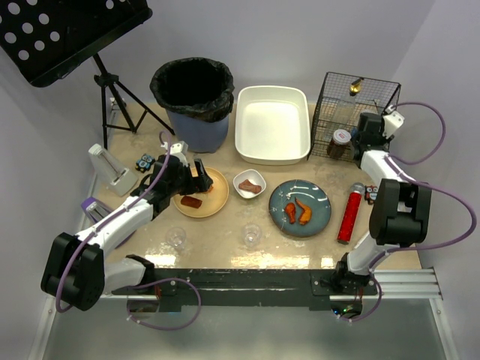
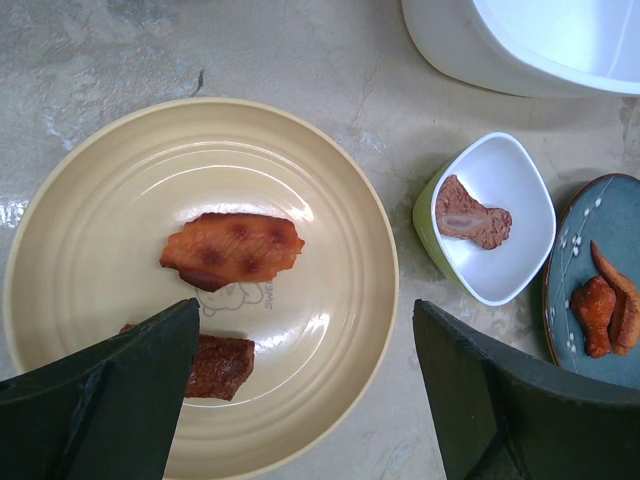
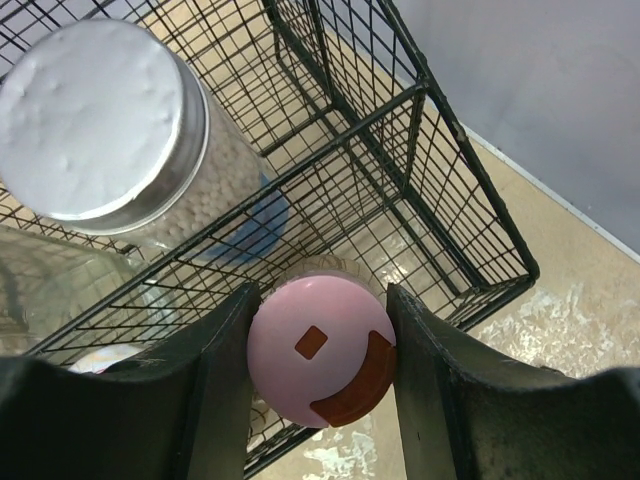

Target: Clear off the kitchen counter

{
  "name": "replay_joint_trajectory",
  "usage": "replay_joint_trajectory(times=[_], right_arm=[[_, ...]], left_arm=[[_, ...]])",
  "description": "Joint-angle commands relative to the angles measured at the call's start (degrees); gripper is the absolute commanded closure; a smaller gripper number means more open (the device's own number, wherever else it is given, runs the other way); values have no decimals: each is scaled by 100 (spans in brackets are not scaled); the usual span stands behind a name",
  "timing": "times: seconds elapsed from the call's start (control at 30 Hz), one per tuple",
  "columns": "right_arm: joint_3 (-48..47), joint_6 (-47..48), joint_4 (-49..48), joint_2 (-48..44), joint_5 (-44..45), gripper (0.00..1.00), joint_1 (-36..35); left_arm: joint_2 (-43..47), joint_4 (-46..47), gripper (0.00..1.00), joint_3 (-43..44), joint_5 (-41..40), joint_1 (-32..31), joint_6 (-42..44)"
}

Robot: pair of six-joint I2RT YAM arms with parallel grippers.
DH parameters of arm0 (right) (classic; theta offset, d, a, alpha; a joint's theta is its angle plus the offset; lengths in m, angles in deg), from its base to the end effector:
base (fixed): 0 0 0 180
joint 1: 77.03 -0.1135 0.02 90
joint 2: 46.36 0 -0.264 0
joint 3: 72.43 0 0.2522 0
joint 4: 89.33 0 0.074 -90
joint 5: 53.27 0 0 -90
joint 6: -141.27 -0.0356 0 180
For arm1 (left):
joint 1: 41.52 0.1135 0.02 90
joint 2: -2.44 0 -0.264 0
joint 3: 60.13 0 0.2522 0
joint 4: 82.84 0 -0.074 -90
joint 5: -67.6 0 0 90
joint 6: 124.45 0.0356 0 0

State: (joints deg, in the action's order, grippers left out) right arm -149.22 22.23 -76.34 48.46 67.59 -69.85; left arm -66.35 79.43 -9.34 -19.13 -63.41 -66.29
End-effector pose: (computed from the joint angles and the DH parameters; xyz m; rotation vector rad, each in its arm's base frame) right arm 0.3664 -0.0646 0.2446 0.9278 1.8224 -0.3309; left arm 0.2343 -0.0963 0.2177 -0.1627 2.2498 -0.5798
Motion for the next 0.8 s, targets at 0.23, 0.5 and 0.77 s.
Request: replay_joint_trajectory(times=[0.23, 0.5, 0.77], right_arm=[[-368, 100, 199, -52, -264, 31, 29], [-255, -14, 262, -640, -334, 24, 29], [360, -208, 209, -1685, -781, 23, 29]], left_arm=[[33, 186, 8, 181, 69, -17, 90], [68, 177, 8, 172, 42, -17, 90], [51, 159, 8, 207, -10, -17, 90]])
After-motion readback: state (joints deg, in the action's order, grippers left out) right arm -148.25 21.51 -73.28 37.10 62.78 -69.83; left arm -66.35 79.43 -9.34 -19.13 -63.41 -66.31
